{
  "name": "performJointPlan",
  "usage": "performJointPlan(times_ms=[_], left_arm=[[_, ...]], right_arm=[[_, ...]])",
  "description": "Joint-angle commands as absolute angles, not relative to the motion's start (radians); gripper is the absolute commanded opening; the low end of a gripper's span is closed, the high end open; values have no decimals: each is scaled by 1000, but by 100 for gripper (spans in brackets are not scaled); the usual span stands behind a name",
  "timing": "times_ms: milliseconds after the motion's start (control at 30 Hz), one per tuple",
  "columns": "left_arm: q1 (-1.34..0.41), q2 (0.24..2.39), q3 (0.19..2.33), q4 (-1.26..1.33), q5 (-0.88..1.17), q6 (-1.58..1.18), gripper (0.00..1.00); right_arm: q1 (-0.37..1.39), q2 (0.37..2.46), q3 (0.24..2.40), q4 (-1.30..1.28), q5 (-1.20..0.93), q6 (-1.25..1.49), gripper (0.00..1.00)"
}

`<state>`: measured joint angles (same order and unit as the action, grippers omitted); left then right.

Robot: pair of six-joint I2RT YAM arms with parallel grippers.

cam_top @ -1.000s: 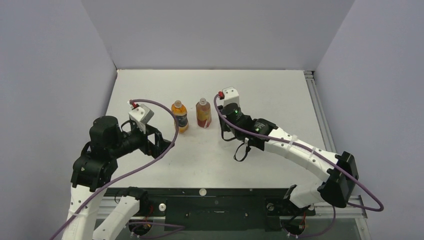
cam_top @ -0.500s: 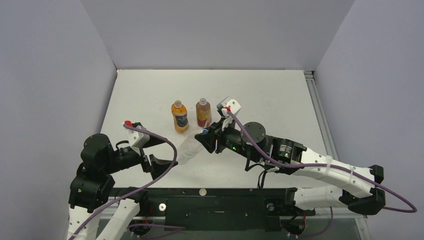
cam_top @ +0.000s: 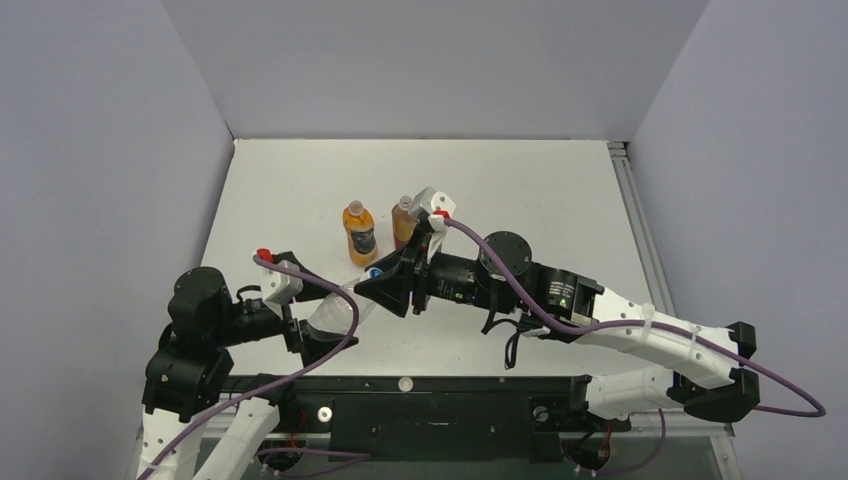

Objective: Unscrew the bottle caps
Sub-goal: Pick up the plastic bottle at the center of the board, then unscrew the bottle cap from the plastic bottle.

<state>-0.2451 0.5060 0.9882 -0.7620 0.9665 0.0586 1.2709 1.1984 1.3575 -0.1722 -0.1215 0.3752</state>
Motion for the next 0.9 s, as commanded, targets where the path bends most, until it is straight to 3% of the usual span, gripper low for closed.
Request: performJointPlan(times_ms=[0, 233, 433, 567, 867], left_arm=[[-242, 514, 992, -694, 1066, 25, 99], [-241, 518, 1013, -672, 1048, 48, 74], [-242, 522, 1040, -704, 1016, 84, 73], [-241, 523, 1035, -704, 998, 92, 66], [-242, 550, 1035, -678, 1026, 65, 32]], right_arm=[[1269, 1214, 1442, -109, -205, 349, 12], [1260, 1234, 1466, -167, -170, 310, 12], [1246, 1255, 1511, -252, -174, 272, 11], [1244, 1264, 1547, -269, -177, 264, 11], [1243, 1299, 1612, -259, -198, 277, 9]])
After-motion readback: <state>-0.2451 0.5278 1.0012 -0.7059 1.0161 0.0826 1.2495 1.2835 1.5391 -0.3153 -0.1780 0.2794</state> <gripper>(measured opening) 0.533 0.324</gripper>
